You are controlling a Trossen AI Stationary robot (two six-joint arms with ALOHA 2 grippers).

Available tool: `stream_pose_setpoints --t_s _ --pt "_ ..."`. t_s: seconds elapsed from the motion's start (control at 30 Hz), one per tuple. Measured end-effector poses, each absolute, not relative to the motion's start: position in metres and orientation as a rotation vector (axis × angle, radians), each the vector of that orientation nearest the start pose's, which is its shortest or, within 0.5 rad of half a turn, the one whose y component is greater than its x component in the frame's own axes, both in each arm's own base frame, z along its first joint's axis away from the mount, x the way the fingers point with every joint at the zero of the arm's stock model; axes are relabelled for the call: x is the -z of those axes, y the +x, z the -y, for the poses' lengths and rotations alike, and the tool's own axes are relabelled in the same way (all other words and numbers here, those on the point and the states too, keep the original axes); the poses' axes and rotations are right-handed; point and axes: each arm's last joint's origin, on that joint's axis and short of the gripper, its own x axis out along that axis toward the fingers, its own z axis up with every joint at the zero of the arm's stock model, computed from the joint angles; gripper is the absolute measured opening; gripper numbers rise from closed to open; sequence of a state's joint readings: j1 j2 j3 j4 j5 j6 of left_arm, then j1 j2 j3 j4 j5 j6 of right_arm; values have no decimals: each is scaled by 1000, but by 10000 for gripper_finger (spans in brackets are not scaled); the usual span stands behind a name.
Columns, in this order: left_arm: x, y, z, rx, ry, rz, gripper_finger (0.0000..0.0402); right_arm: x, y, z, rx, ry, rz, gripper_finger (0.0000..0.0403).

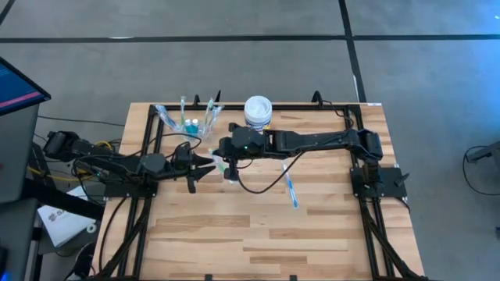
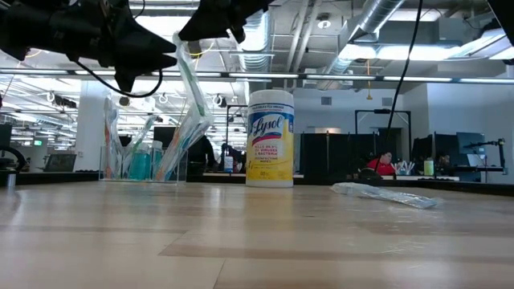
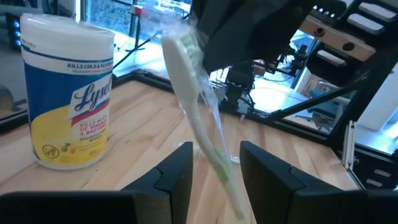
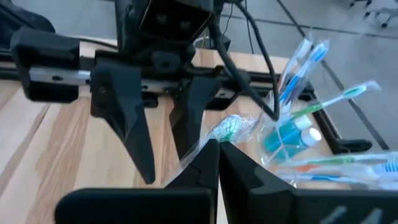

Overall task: Pick & Place toothbrushing station
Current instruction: Put the green toothbrush into the transparent organizer

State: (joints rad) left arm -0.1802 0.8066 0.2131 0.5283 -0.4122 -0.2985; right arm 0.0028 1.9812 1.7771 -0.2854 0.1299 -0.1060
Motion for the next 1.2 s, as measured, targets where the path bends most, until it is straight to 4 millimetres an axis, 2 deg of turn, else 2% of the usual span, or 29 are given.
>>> stream_pose_setpoints --t_s 0.5,0.77,1.03,1.2 --pt "-210 168 20 -189 -269 61 119 -321 468 3 100 -165 -358 0" --pt "-212 168 20 -186 -272 77 86 -322 468 3 99 -171 -356 0" --pt "-212 168 20 -187 -275 80 16 -321 468 0 90 -171 -357 0" --pt "-212 168 20 -186 -274 77 26 -320 467 0 87 -183 -374 0"
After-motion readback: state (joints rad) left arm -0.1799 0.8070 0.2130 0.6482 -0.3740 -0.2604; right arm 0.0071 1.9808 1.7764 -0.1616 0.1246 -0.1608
